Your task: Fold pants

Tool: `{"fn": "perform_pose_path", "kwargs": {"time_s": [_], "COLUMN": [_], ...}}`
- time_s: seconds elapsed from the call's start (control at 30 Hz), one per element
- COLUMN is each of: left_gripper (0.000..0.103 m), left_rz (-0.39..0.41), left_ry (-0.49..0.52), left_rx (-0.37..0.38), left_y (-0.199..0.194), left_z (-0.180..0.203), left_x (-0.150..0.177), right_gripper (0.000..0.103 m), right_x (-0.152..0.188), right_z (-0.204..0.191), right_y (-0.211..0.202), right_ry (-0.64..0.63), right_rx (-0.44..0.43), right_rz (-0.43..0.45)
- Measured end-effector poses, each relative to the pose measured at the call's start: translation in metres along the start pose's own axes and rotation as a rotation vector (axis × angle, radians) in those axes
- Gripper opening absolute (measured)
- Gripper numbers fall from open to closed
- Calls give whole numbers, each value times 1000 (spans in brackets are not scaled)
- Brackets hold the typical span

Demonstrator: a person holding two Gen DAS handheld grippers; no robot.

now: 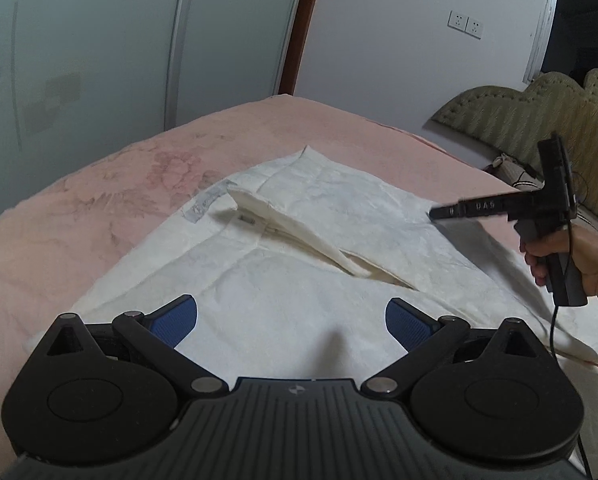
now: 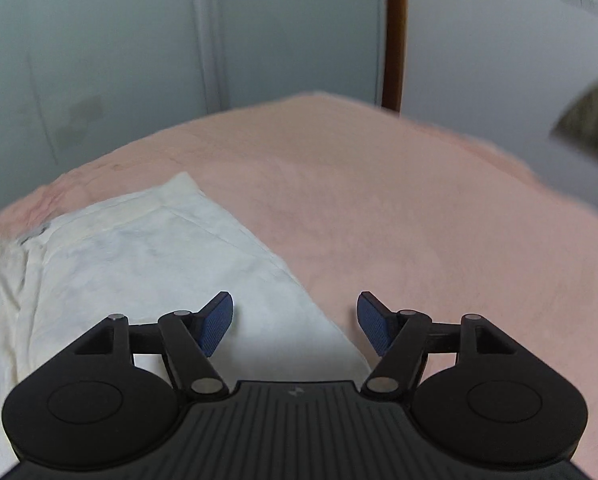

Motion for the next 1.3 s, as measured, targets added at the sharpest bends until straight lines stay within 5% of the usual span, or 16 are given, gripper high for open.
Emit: {"fn": "perform_pose_path", "kwargs": {"time_s": [0.07,0.13,0.2,0.33,0.5,0.63,0.77,0.9,0.93,1.0,1.03,1.07,1.2,1.3], "left_gripper": [101,101,101,101,101,101,100,97,92,60,30,12,2,2], "left_rz": [-7,-16,-25,-44,-115,-271,-413,-458,-462,-477,-495,-503,-417,-361], "left_ry": [-3,-17,-54,-136,-261,-383,-496,-585,-598,-603,-590,-581,-567,-510], "left_rx": [-2,9,32,96,212,274,253,243,233,225,225,225,265,299], "left_y": [6,12,18,34,76,134,191,222,225,226,226,225,190,152], "left_z": [1,2,2,6,17,28,32,28,27,27,27,27,15,7], "left_x": [-8,-18,-30,-61,-109,-135,-145,-149,-148,-142,-138,-134,-123,-117], "right_gripper": [52,17,10,7,7,7,7,7,7,7,7,7,13,39], "right_x": [5,7,10,13,34,46,52,62,62,66,67,67,68,77], "right_z": [5,0,-18,-73,-128,-136,-136,-142,-143,-143,-144,-144,-149,-149], "right_y": [4,0,-10,-36,-62,-64,-63,-60,-57,-58,-59,-59,-61,-77], "right_ry": [34,47,-70,-342,-578,-624,-613,-651,-661,-660,-653,-649,-656,-671], "right_rx": [-35,-56,-21,107,157,155,146,147,151,155,157,162,231,323], "right_rz": [23,31,45,97,117,100,104,92,91,95,97,101,106,129]}}
Point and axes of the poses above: each gripper's, at about its wrist camera, not at the fingertips, and y roughly the way its jaws point, z to its right, x to its underside, the point moved 4 cm from there along y, roughly the way its jaws point, and after that the axes turned 8 degrees about -y, right-handed, at the moved point
